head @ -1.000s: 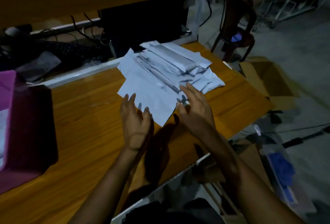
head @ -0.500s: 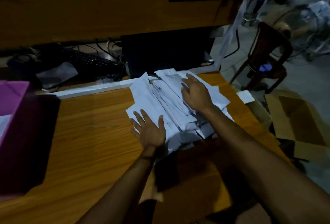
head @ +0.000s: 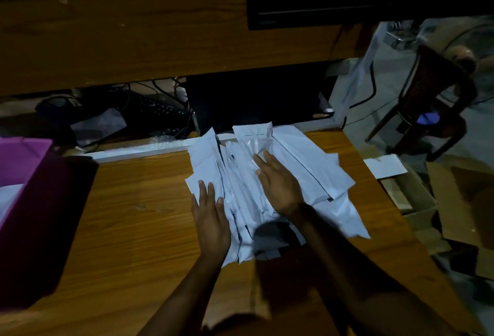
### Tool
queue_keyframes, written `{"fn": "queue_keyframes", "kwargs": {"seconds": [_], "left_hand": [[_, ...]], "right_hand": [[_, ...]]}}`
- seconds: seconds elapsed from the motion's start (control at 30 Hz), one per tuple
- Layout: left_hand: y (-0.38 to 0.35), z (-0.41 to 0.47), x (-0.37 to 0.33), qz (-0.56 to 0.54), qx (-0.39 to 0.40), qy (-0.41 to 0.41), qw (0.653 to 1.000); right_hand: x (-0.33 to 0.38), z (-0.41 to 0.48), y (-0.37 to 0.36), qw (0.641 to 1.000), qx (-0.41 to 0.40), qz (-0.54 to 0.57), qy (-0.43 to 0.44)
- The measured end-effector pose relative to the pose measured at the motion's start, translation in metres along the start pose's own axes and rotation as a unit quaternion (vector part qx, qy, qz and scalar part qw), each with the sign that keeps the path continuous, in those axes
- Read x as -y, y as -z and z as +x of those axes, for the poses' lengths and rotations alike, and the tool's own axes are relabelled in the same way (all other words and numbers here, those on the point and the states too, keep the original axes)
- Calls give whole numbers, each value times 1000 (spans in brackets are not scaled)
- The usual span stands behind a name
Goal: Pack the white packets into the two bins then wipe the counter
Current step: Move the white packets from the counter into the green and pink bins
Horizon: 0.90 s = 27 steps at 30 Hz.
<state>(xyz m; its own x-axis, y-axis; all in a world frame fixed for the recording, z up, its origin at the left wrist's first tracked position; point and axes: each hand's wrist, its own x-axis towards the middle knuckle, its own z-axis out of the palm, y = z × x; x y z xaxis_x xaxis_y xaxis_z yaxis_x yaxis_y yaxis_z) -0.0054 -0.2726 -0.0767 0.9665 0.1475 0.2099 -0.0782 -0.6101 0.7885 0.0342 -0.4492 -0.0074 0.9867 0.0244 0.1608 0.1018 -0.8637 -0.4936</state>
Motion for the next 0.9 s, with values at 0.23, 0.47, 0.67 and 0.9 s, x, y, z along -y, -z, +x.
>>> {"fn": "queue_keyframes", "kwargs": {"seconds": [0.23, 0.47, 0.67, 0.9], "left_hand": [[34, 19, 4, -50, 15, -26, 998], [102, 51, 1, -41, 57, -128, 989], [161, 39, -4, -42, 68, -184, 980], [235, -23, 3, -28, 58, -220, 973]], "right_hand": [[17, -2, 9, 998, -53, -25, -8], [52, -14, 8, 992, -104, -28, -62], [121, -52, 22, 980, -183, -34, -71], [216, -137, -13, 969, -243, 2, -50]]}}
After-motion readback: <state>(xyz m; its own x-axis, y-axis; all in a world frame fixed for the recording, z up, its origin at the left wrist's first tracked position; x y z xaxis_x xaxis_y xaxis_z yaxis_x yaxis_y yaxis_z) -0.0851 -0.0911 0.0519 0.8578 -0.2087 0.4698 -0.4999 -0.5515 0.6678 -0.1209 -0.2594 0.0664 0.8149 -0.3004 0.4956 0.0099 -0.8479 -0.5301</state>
